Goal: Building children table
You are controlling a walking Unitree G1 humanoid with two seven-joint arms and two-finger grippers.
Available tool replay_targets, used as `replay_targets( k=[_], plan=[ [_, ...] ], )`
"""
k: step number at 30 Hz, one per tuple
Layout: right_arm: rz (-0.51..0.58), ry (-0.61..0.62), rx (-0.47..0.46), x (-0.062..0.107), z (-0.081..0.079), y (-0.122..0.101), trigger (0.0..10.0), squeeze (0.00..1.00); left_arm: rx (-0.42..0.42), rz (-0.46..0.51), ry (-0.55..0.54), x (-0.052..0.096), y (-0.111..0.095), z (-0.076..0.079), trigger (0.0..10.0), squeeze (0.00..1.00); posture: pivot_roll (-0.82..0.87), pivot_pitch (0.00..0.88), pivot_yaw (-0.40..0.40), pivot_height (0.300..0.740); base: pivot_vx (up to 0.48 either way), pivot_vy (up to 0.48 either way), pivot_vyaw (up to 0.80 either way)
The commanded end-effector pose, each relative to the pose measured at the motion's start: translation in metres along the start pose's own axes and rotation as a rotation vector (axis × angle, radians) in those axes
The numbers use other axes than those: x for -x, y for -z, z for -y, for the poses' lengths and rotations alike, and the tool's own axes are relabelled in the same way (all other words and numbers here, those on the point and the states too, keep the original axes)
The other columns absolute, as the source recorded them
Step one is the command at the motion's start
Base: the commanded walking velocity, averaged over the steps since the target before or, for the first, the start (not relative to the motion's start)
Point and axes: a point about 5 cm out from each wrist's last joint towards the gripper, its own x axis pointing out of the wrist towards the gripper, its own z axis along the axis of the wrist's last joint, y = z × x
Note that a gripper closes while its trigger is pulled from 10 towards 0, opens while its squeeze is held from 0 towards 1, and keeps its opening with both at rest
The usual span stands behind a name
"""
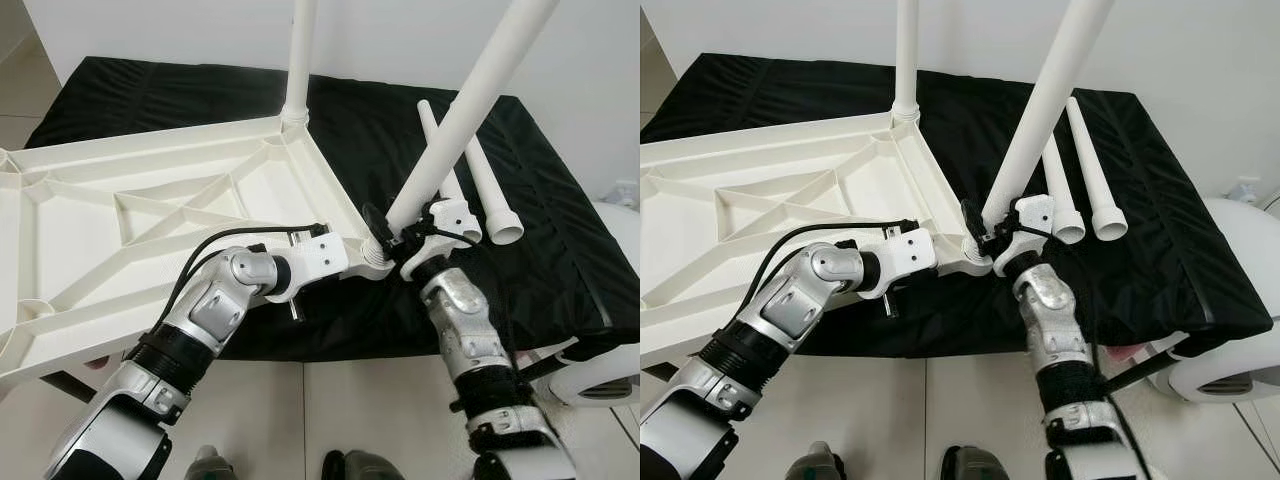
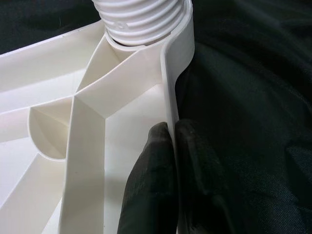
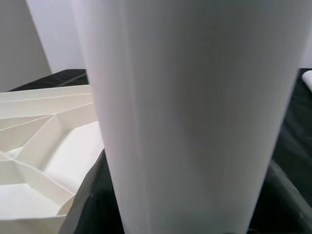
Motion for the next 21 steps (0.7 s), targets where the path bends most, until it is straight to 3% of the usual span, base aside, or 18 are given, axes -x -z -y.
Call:
replay_targets(
  k=[1,8,12,13,21],
  plan=[
    [-0.166,0.131,-0.010,0.019,0.013,0.033,10.0,0.00,0.016,-0.078,-0.021,0.003,0.017,0.002,10.0,0.00,0.03,0.073,-0.066,0.740,0.000,0.000,0.00],
    [-0.174,0.274,-0.040,0.016,0.011,0.034,10.0,0.00,0.018,-0.081,-0.023,0.004,0.018,0.001,10.0,0.00,0.04,0.075,-0.064,0.740,0.000,0.000,0.00],
    [-0.179,0.376,-0.005,0.013,0.010,0.032,10.0,0.00,0.015,-0.085,-0.026,0.005,0.018,0.000,10.0,0.00,0.04,0.075,-0.062,0.740,0.000,0.000,0.00],
    [-0.193,0.407,-0.017,0.009,0.004,0.033,10.0,0.00,0.016,-0.086,-0.027,0.005,0.018,0.000,10.0,0.00,0.04,0.076,-0.062,0.740,0.000,0.000,0.00],
    [-0.194,0.405,0.010,0.002,-0.011,0.032,10.0,0.00,0.017,-0.086,-0.031,0.006,0.018,-0.001,10.0,0.00,0.04,0.077,-0.066,0.740,0.000,0.000,0.00]
  ],
)
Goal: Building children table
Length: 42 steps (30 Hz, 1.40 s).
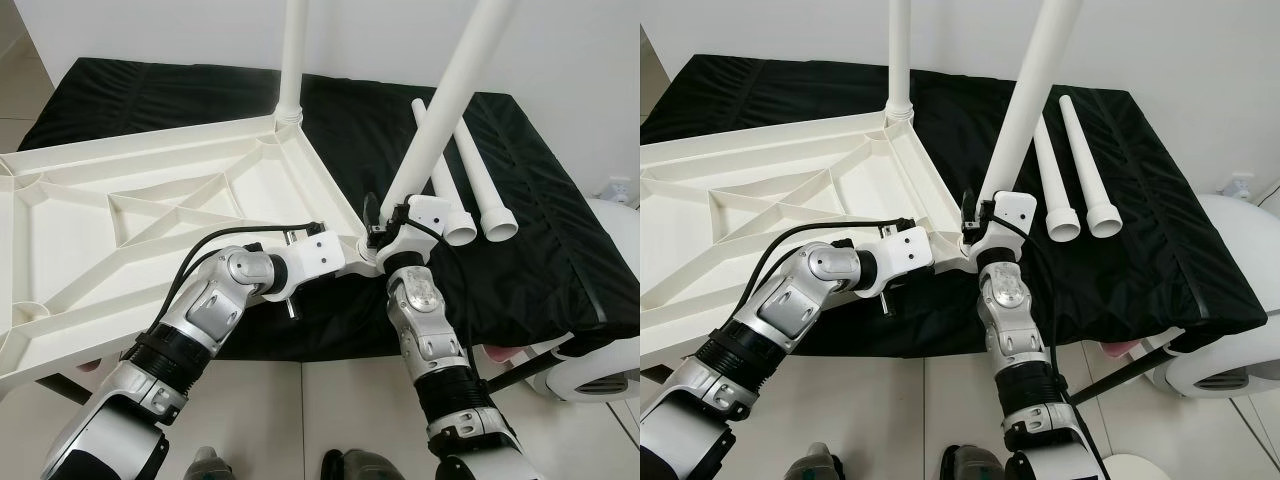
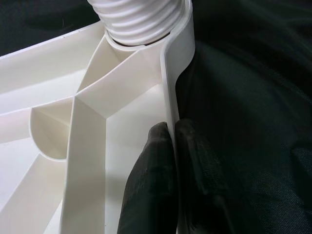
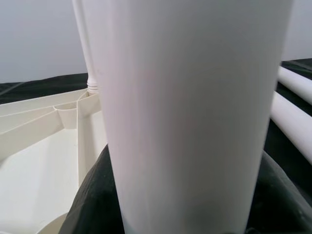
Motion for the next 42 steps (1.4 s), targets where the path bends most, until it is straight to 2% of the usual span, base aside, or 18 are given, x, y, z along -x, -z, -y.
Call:
replay_targets(
  k=[1,7,10,12,15,16,18,20,24,27,32,37,39,42],
  plan=[
    [-0.173,0.080,0.040,0.011,0.017,0.033,10.0,0.00,0.014,-0.075,-0.011,0.004,0.016,0.001,10.0,0.00,0.04,0.078,-0.066,0.740,0.000,0.000,0.00],
    [-0.195,0.064,0.037,0.010,0.010,0.035,10.0,0.00,0.016,-0.078,-0.023,0.005,0.017,-0.001,10.0,0.00,0.05,0.076,-0.073,0.740,0.000,0.000,0.00],
    [-0.200,0.034,0.007,0.010,0.009,0.035,10.0,0.00,0.017,-0.079,-0.026,0.005,0.017,-0.002,10.0,0.00,0.05,0.076,-0.074,0.740,0.000,0.000,0.00],
    [-0.233,0.071,-0.022,0.006,0.020,0.035,10.0,0.00,0.017,-0.079,-0.027,0.006,0.017,-0.002,10.0,0.00,0.05,0.076,-0.073,0.740,0.000,0.000,0.00],
    [-0.249,0.085,-0.027,0.004,0.025,0.036,10.0,0.00,0.016,-0.079,-0.028,0.006,0.017,-0.002,10.0,0.00,0.05,0.076,-0.073,0.740,0.000,0.000,0.00],
    [-0.261,0.100,-0.022,0.002,0.031,0.036,10.0,0.00,0.016,-0.079,-0.027,0.005,0.017,-0.002,10.0,0.00,0.04,0.076,-0.070,0.740,0.000,0.000,0.00],
    [-0.261,0.100,-0.022,0.002,0.031,0.036,10.0,0.00,0.016,-0.079,-0.027,0.005,0.017,-0.002,10.0,0.00,0.04,0.076,-0.070,0.740,0.000,0.000,0.00],
    [-0.310,0.126,-0.055,-0.002,0.041,0.040,10.0,0.00,0.012,-0.076,-0.026,0.005,0.016,-0.002,10.0,0.00,0.04,0.075,-0.071,0.740,0.000,0.000,0.00],
    [-0.313,0.127,-0.029,-0.003,0.048,0.040,10.0,0.00,0.012,-0.074,-0.028,0.004,0.015,-0.002,10.0,0.00,0.04,0.075,-0.072,0.740,0.000,0.000,0.00],
    [-0.301,0.091,0.005,0.000,0.045,0.041,10.0,0.00,0.010,-0.075,-0.029,0.005,0.015,-0.002,10.0,0.00,0.04,0.074,-0.073,0.740,0.000,0.000,0.00],
    [-0.266,0.035,-0.001,0.003,0.040,0.039,10.0,0.00,0.013,-0.076,-0.034,0.005,0.016,-0.002,10.0,0.00,0.04,0.073,-0.075,0.740,0.000,0.000,0.00],
    [-0.160,-0.051,-0.025,0.004,0.031,0.025,10.0,0.00,0.011,-0.074,-0.036,0.005,0.015,-0.002,10.0,0.00,0.04,0.072,-0.074,0.740,0.000,0.000,0.00],
    [-0.124,-0.082,-0.004,0.004,0.030,0.020,10.0,0.00,0.010,-0.074,-0.036,0.005,0.015,-0.002,10.0,0.00,0.04,0.069,-0.075,0.740,0.000,0.000,0.00],
    [-0.118,-0.102,0.004,0.005,0.030,0.019,10.0,0.00,0.009,-0.073,-0.035,0.004,0.015,-0.002,10.0,0.00,0.04,0.068,-0.076,0.740,0.000,0.000,0.00]
  ],
)
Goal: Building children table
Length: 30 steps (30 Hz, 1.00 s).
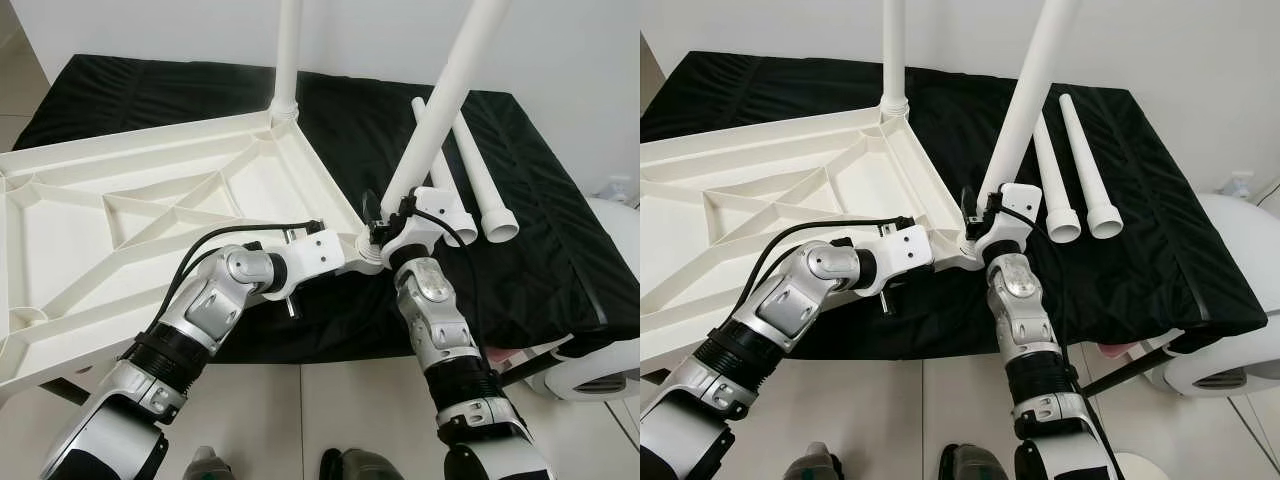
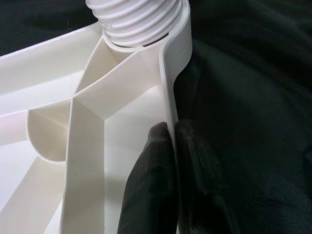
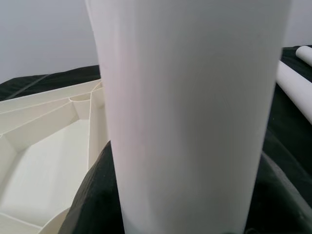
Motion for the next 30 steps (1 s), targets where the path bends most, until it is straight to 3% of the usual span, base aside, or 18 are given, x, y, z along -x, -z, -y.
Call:
replay_targets(
  k=[1,18,24,30],
  plan=[
    [-0.124,0.029,0.065,0.015,0.018,0.027,10.0,0.00,0.007,-0.076,-0.007,0.003,0.016,0.000,10.0,0.00,0.04,0.068,-0.076,0.740,0.000,0.000,0.00],
    [-0.142,-0.013,0.157,0.033,0.026,0.042,10.0,0.00,0.002,-0.070,-0.010,0.003,0.015,0.001,10.0,0.00,0.04,0.060,-0.076,0.740,0.000,0.000,0.00],
    [-0.161,-0.014,0.140,0.041,0.027,0.049,10.0,0.00,0.000,-0.070,-0.008,0.003,0.015,0.001,10.0,0.00,0.03,0.060,-0.073,0.740,0.000,0.000,0.00],
    [-0.145,-0.025,0.124,0.038,0.026,0.046,10.0,0.00,-0.002,-0.067,-0.003,0.003,0.014,0.001,10.0,0.00,0.03,0.061,-0.072,0.740,0.000,0.000,0.00]
  ],
)
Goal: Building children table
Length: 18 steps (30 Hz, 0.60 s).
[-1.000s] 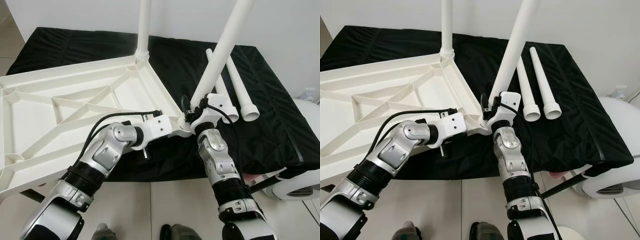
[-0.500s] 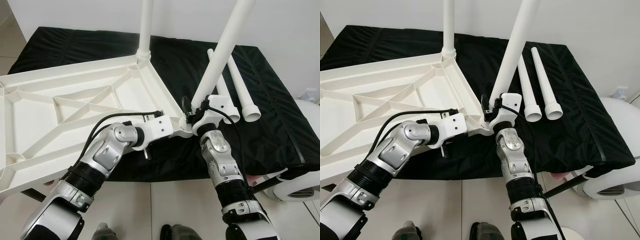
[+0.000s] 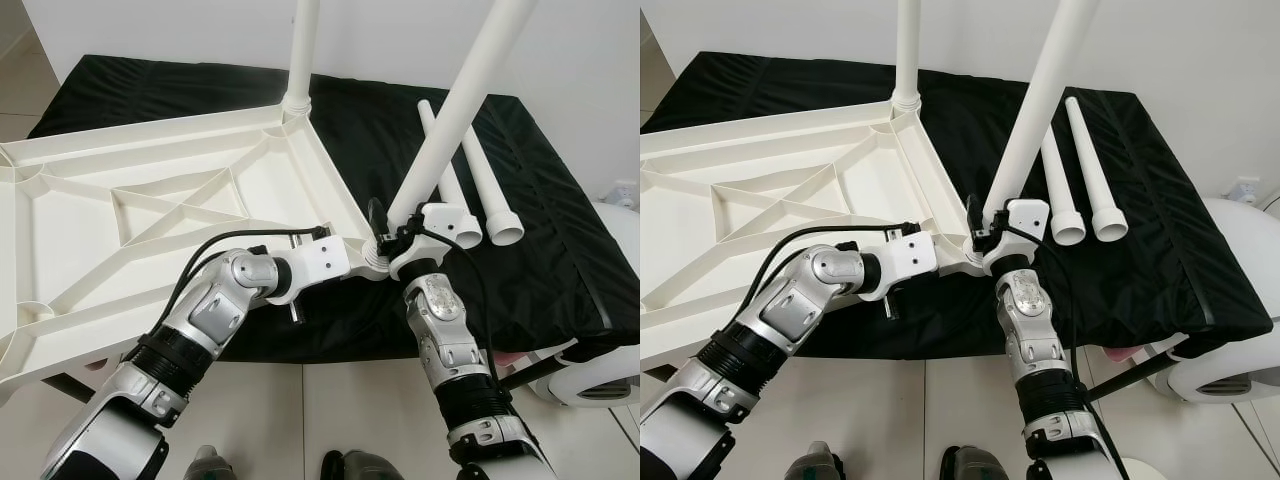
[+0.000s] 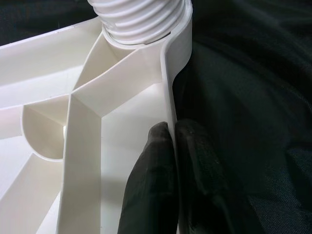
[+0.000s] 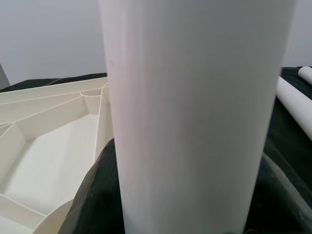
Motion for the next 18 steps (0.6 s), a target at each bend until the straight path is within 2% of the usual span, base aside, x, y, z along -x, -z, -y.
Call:
replay_targets(
  k=[1,12,18],
  plan=[
    [-0.156,0.015,0.066,0.020,0.018,0.032,10.0,0.00,0.012,-0.069,-0.025,0.006,0.015,-0.004,10.0,0.00,0.03,0.061,-0.072,0.740,0.000,0.000,0.00],
    [-0.046,-0.054,-0.018,0.013,0.015,0.015,10.0,0.00,0.014,-0.072,-0.024,0.007,0.016,-0.004,10.0,0.00,0.04,0.067,-0.075,0.740,0.000,0.000,0.00],
    [-0.027,-0.074,-0.007,0.016,0.014,0.015,10.0,0.00,0.016,-0.073,-0.024,0.008,0.017,-0.004,10.0,0.00,0.04,0.071,-0.075,0.740,0.000,0.000,0.00]
  ],
)
